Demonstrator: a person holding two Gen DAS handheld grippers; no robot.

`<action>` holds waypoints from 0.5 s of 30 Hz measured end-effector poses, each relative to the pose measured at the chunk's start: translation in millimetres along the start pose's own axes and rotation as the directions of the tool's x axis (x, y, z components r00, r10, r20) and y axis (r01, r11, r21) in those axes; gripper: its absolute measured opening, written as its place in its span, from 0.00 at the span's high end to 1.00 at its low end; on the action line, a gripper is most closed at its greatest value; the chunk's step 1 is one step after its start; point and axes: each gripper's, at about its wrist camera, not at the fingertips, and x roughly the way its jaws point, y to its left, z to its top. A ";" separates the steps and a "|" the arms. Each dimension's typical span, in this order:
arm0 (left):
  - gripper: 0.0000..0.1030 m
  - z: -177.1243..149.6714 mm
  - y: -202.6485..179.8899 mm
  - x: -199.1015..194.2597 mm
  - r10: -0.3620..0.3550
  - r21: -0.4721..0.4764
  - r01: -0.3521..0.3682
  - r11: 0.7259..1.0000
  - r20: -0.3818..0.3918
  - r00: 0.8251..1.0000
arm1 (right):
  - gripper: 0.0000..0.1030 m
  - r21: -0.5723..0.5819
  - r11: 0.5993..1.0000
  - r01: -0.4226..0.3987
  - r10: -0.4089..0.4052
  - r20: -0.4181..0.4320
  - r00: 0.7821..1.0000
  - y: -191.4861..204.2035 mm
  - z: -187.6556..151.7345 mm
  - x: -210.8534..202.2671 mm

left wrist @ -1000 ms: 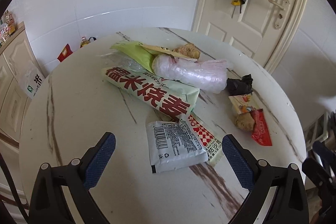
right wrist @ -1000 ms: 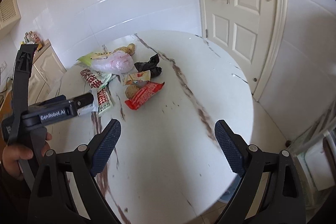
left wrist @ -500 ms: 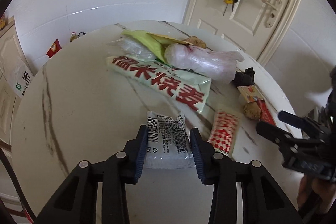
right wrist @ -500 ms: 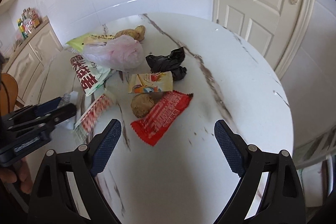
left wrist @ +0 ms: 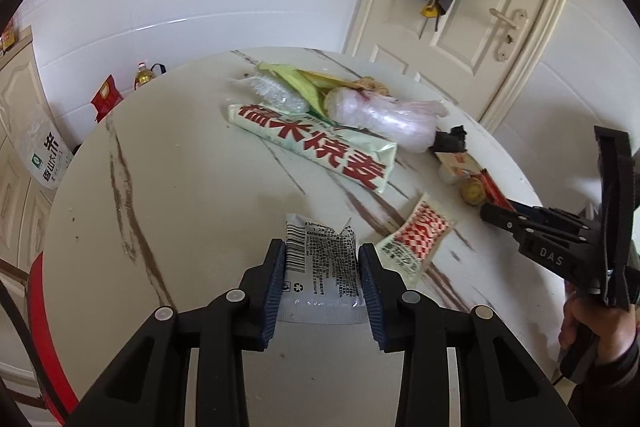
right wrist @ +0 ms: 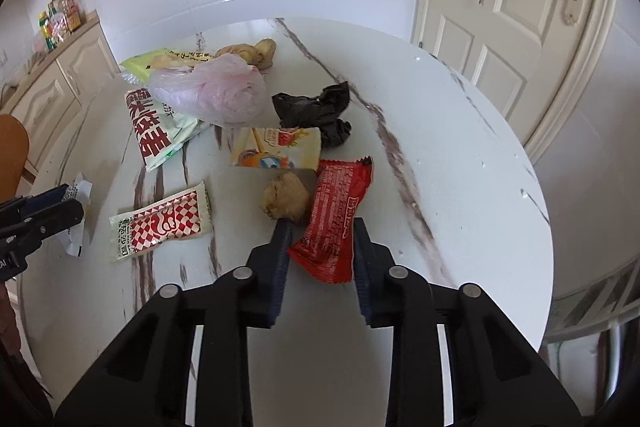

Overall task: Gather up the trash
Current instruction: 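Carry packet and red wrapper to the blue bin and release both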

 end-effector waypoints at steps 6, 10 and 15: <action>0.68 -7.0 -20.7 -19.5 -0.025 0.038 0.024 0.999 0.014 1.000 | 0.80 0.027 0.997 -0.067 0.066 0.010 0.998 -11.6 -18.5 -18.2; 0.68 -12.9 -43.9 -31.9 -0.050 0.079 0.048 0.996 0.021 0.999 | 0.81 0.064 0.994 -0.089 0.086 0.041 0.995 -20.8 -37.1 -37.1; 0.68 -17.9 -83.5 -41.4 -0.101 0.137 0.098 0.986 0.019 0.995 | 0.81 0.093 0.989 -0.115 0.106 0.098 0.989 -28.8 -58.5 -74.4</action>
